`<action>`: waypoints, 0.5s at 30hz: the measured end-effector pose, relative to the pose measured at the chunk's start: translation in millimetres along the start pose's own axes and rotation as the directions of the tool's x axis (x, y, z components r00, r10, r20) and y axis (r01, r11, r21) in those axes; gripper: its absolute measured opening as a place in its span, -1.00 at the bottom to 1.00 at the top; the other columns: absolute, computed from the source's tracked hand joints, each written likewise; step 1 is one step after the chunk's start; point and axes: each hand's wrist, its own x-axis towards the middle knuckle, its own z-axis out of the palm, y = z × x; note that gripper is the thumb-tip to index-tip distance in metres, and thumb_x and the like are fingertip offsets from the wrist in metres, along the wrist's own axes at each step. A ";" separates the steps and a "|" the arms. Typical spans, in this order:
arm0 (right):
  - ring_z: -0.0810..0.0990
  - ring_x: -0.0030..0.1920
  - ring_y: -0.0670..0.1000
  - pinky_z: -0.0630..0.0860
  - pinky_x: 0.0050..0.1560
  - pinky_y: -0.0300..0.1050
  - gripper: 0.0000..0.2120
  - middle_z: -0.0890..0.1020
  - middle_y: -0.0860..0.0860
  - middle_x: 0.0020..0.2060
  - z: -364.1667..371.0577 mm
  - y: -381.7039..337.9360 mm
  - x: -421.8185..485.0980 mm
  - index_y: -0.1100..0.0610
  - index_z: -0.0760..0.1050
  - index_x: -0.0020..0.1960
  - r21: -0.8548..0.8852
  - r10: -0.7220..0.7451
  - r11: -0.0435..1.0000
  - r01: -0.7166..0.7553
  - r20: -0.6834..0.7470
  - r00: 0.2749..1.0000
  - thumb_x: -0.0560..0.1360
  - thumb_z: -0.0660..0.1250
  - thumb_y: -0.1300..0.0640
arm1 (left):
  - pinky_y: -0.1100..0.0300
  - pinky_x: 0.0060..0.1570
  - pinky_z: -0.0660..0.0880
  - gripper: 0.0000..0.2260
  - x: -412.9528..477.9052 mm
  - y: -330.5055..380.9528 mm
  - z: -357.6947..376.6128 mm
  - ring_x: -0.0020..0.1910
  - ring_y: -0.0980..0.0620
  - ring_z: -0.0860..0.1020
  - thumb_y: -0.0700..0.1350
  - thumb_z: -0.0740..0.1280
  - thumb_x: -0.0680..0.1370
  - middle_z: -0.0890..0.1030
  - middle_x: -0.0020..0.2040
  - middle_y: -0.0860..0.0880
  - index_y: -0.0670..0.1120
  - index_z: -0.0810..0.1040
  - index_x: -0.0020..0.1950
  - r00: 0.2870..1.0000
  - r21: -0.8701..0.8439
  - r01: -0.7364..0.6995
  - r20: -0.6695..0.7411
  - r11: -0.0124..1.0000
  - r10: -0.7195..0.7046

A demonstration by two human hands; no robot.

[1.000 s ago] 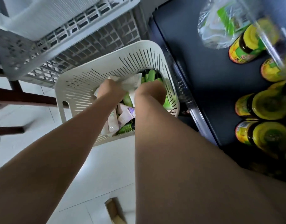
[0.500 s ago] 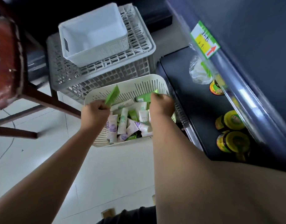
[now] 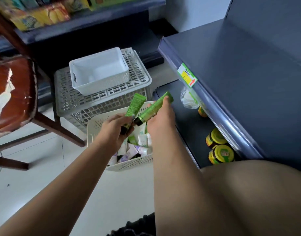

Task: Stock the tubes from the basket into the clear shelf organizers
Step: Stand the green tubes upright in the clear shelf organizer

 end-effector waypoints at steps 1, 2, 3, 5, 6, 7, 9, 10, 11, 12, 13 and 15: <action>0.65 -0.06 0.05 0.59 0.03 0.01 -0.72 0.63 0.13 0.09 0.7 -6.3 -2.8 0.07 0.52 0.11 0.078 -0.013 0.997 0.013 -0.001 1.000 0.62 0.29 -0.14 | 0.14 -0.18 0.61 -0.81 -4.0 0.5 5.7 -0.19 -0.02 0.66 -0.30 0.42 0.53 0.63 -0.01 -0.22 -0.23 0.55 0.13 1.000 0.000 0.007 0.025 1.000 -0.007; 0.62 -0.10 0.04 0.58 0.01 -0.01 -0.73 0.62 0.12 0.05 0.8 -12.0 -4.7 0.07 0.52 0.06 0.132 -0.020 0.991 0.019 0.007 1.000 0.60 0.33 -0.14 | 0.15 -0.21 0.60 -0.80 -8.1 0.8 10.5 -0.20 -0.01 0.67 -0.29 0.41 0.54 0.64 -0.03 -0.21 -0.21 0.54 0.15 0.999 -0.007 0.014 0.051 1.000 -0.014; 0.59 -0.14 0.04 0.57 -0.02 -0.03 -0.73 0.61 0.10 0.00 0.8 -17.2 -6.1 0.07 0.51 0.06 0.160 -0.025 0.987 0.023 0.009 1.000 0.58 0.37 -0.13 | 0.17 -0.24 0.58 -0.79 -12.4 1.4 15.2 -0.23 0.01 0.66 -0.28 0.41 0.54 0.65 -0.06 -0.19 -0.20 0.54 0.16 0.997 -0.006 0.013 0.071 1.000 -0.013; 0.55 -0.21 0.04 0.55 -0.15 -0.08 -0.74 0.59 0.06 -0.06 1.4 -24.4 -8.5 0.09 0.50 0.11 0.169 -0.045 0.985 0.044 0.000 0.999 0.58 0.39 -0.07 | 0.18 -0.30 0.52 -0.76 -19.0 2.4 22.1 -0.30 0.04 0.60 -0.31 0.44 0.52 0.64 -0.18 -0.12 -0.18 0.52 0.16 0.996 0.025 -0.028 0.082 0.999 0.026; 0.55 -0.23 0.04 0.55 -0.21 -0.08 -0.74 0.61 0.06 -0.06 2.4 -27.3 -9.3 0.10 0.47 0.16 0.153 -0.054 0.987 0.057 -0.024 0.998 0.59 0.38 -0.04 | 0.18 -0.31 0.50 -0.74 -21.9 3.3 24.6 -0.33 0.04 0.57 -0.32 0.45 0.51 0.62 -0.21 -0.11 -0.16 0.52 0.15 0.995 0.041 -0.058 0.079 0.997 0.054; 0.57 -0.25 0.04 0.56 -0.25 -0.08 -0.71 0.64 0.07 -0.05 3.5 -30.3 -11.5 0.12 0.44 0.23 0.120 -0.064 0.990 0.070 -0.057 0.996 0.61 0.35 -0.02 | 0.18 -0.28 0.52 -0.75 -24.2 4.4 26.1 -0.33 0.04 0.55 -0.32 0.46 0.51 0.64 -0.19 -0.13 -0.15 0.53 0.14 0.994 0.059 -0.081 0.074 0.995 0.077; 0.60 -0.27 0.07 0.57 -0.28 -0.08 -0.66 0.68 0.10 -0.02 6.0 -35.3 -14.3 0.14 0.37 0.30 0.061 -0.089 0.994 0.095 -0.094 0.992 0.63 0.31 -0.01 | 0.14 -0.11 0.56 -0.80 -28.2 8.0 27.4 -0.22 0.02 0.59 -0.25 0.45 0.54 0.70 -0.06 -0.16 -0.13 0.57 0.14 0.991 0.103 -0.120 0.078 0.987 0.112; 0.61 -0.26 0.08 0.58 -0.28 -0.08 -0.67 0.69 0.11 0.00 7.7 -37.0 -17.3 0.15 0.37 0.30 0.051 -0.100 0.993 0.104 -0.073 0.992 0.64 0.28 -0.01 | 0.12 -0.02 0.56 -0.84 -29.8 10.2 26.5 -0.14 0.01 0.61 -0.20 0.44 0.56 0.71 -0.01 -0.14 -0.13 0.60 0.13 0.988 0.133 -0.139 0.086 0.981 0.129; 0.63 -0.25 0.09 0.58 -0.27 -0.09 -0.70 0.69 0.11 0.03 9.1 -38.3 -20.2 0.15 0.39 0.28 0.035 -0.117 0.992 0.118 -0.034 0.993 0.65 0.25 -0.01 | 0.11 0.02 0.54 -0.86 -31.8 12.4 25.7 -0.08 0.01 0.60 -0.14 0.44 0.57 0.70 -0.01 -0.11 -0.13 0.63 0.10 0.986 0.161 -0.156 0.090 0.975 0.143; 0.65 -0.24 0.09 0.59 -0.24 -0.08 -0.76 0.69 0.09 0.05 9.9 -39.9 -22.7 0.14 0.43 0.23 0.002 -0.147 0.989 0.147 0.009 0.989 0.67 0.22 0.00 | 0.12 0.02 0.51 -0.83 -33.7 15.0 24.6 -0.07 0.01 0.58 -0.08 0.44 0.57 0.67 -0.05 -0.08 -0.15 0.65 0.09 0.984 0.187 -0.170 0.092 0.967 0.155; 0.68 -0.21 0.08 0.61 -0.19 -0.05 -0.82 0.68 0.08 0.04 9.7 -42.4 -25.1 0.11 0.47 0.15 -0.062 -0.197 0.978 0.200 0.043 0.979 0.68 0.19 0.02 | 0.12 0.00 0.49 -0.77 -35.8 18.1 24.1 -0.10 0.02 0.55 -0.03 0.43 0.58 0.63 -0.10 -0.06 -0.18 0.66 0.08 0.981 0.219 -0.187 0.097 0.958 0.169; 0.72 -0.16 0.08 0.62 -0.07 0.01 -0.87 0.68 0.01 -0.03 7.0 -50.6 -31.0 0.00 0.55 0.00 -0.239 -0.313 0.914 0.327 0.095 0.945 0.66 0.24 0.06 | 0.10 -0.05 0.45 -0.73 -40.3 24.3 23.2 -0.20 0.04 0.48 0.00 0.43 0.58 0.55 -0.19 -0.05 -0.22 0.65 0.02 0.972 0.263 -0.227 0.118 0.938 0.202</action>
